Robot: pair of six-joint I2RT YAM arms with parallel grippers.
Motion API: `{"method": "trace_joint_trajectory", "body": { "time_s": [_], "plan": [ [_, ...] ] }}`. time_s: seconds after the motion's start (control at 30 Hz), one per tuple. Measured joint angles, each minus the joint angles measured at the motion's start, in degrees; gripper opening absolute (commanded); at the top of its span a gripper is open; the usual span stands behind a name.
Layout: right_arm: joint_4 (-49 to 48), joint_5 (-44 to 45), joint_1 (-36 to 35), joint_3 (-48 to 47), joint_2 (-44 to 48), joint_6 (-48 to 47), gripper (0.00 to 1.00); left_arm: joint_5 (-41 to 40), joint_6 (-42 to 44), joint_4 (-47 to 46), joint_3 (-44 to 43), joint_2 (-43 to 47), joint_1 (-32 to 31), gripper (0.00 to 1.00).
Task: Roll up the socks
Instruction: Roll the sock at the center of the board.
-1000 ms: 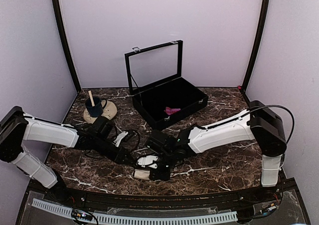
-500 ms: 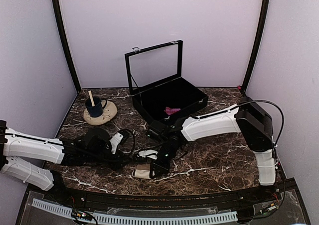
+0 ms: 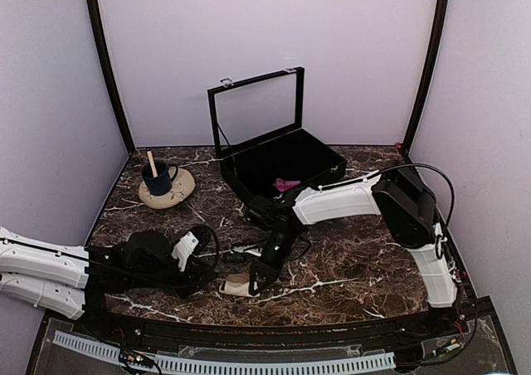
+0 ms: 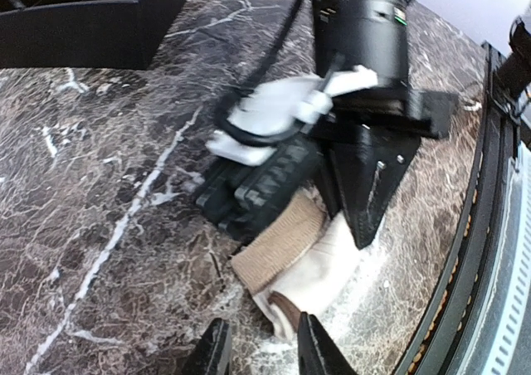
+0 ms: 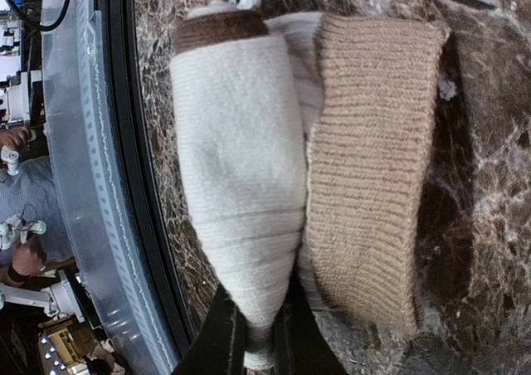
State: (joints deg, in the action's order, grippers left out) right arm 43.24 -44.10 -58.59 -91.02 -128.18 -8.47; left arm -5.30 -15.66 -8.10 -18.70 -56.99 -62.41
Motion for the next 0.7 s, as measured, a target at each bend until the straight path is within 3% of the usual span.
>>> {"method": "trace_joint_trajectory", "body": {
  "time_s": [0.7],
  "plan": [
    [9.33,-5.62,2.27,-9.11,-6.38,-0.02,0.0,-1.44,14.03,-0.55,-6.82,-12.7,-6.23,0.33]
  ]
}}
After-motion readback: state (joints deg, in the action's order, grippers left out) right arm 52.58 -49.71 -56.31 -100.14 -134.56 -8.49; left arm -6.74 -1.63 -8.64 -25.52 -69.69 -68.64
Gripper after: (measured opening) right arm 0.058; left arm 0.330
